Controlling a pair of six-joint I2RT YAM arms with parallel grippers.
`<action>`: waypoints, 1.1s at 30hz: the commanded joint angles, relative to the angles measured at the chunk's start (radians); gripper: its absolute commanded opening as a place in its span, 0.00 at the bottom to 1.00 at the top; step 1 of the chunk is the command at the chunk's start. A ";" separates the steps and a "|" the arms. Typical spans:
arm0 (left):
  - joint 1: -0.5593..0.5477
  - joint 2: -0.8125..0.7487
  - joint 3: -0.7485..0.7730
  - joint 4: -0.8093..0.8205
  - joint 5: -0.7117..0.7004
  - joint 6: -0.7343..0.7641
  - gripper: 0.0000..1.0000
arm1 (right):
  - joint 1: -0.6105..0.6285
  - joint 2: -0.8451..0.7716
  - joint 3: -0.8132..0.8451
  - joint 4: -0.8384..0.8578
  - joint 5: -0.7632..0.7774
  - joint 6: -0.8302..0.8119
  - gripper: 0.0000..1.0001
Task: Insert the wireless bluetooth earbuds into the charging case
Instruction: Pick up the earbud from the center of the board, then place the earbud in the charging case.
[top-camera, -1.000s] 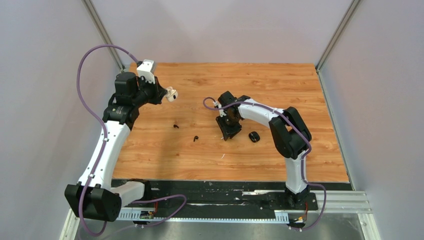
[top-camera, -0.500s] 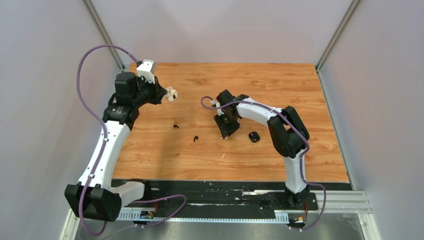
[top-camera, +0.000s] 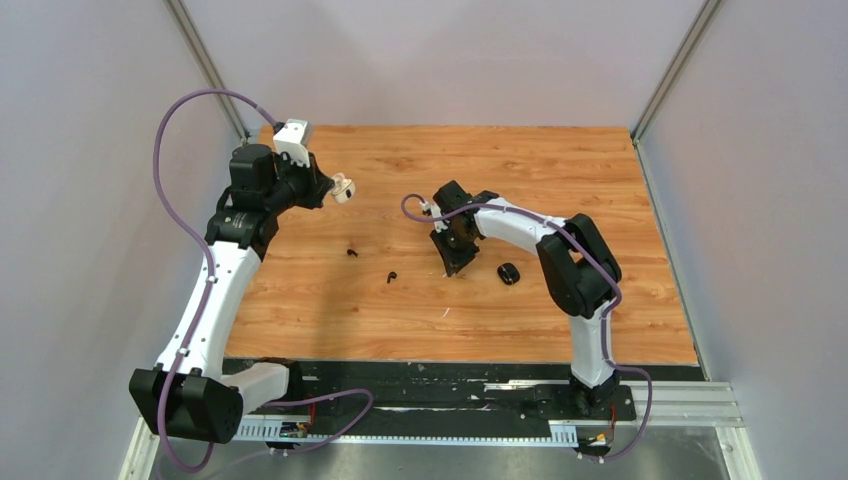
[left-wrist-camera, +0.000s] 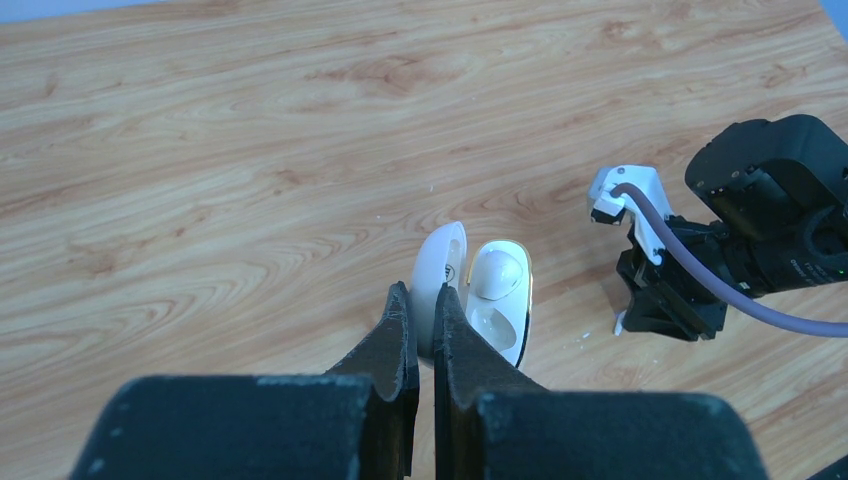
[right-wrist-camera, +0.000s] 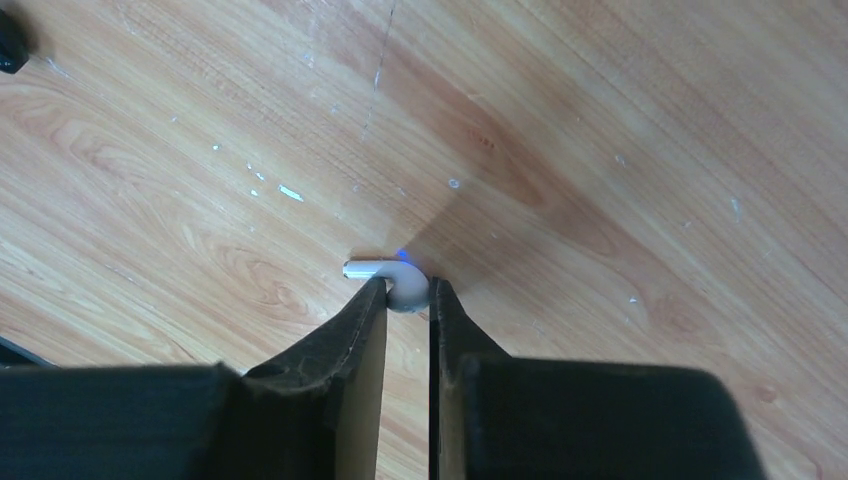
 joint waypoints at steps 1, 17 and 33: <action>0.003 -0.014 0.015 0.038 0.006 -0.015 0.00 | 0.019 0.037 -0.044 0.042 0.032 -0.030 0.10; -0.101 0.113 0.073 0.110 0.022 0.007 0.00 | 0.016 -0.506 -0.034 0.502 0.133 -0.650 0.00; -0.267 0.231 0.254 0.182 0.087 -0.049 0.00 | 0.163 -0.717 -0.281 1.044 -0.114 -1.211 0.00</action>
